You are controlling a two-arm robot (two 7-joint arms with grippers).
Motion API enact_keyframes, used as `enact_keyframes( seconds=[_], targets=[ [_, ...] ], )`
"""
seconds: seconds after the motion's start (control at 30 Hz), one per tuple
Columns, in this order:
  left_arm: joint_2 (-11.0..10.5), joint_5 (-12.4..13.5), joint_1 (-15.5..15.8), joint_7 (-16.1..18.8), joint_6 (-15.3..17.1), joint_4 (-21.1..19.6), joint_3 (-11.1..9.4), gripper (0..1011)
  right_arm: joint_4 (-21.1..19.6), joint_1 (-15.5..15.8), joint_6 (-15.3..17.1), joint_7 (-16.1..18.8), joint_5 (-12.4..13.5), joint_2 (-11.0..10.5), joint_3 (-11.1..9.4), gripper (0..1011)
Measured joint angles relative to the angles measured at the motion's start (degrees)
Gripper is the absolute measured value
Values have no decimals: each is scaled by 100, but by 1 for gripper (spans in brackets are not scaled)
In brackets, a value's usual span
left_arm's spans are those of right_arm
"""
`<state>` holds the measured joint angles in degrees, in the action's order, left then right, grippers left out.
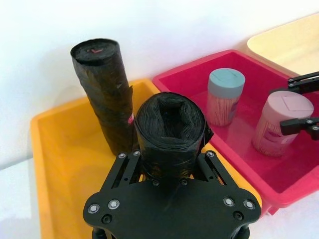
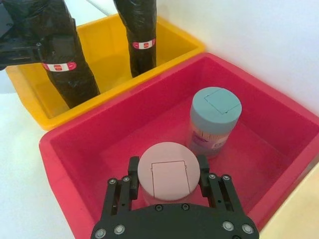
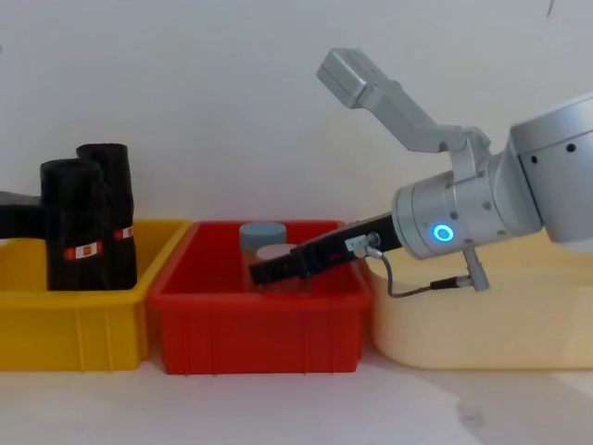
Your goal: Pick up the garbage bag with the one hand and transfer it to the other hand.
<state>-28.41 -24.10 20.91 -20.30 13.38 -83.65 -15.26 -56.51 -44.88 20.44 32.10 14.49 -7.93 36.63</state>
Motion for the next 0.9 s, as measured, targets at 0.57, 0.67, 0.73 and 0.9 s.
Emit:
enact_keyframes(
  seconds=[0.57,0.67,0.73,0.9],
  targets=[
    [26,64,-9,137,61,-638,159,354,-966,140,-116,-17,67,-330,-144,663],
    [51,39,105,124,102,-784,170,354,-1339,201,-94,-125,71,-488,-240,663],
    [66,24,165,102,114,-819,162,354,-1482,227,-70,-174,70,-554,-281,663],
    [151,-41,426,-44,134,-854,58,354,-2001,363,83,-371,55,-825,-466,663]
  ],
)
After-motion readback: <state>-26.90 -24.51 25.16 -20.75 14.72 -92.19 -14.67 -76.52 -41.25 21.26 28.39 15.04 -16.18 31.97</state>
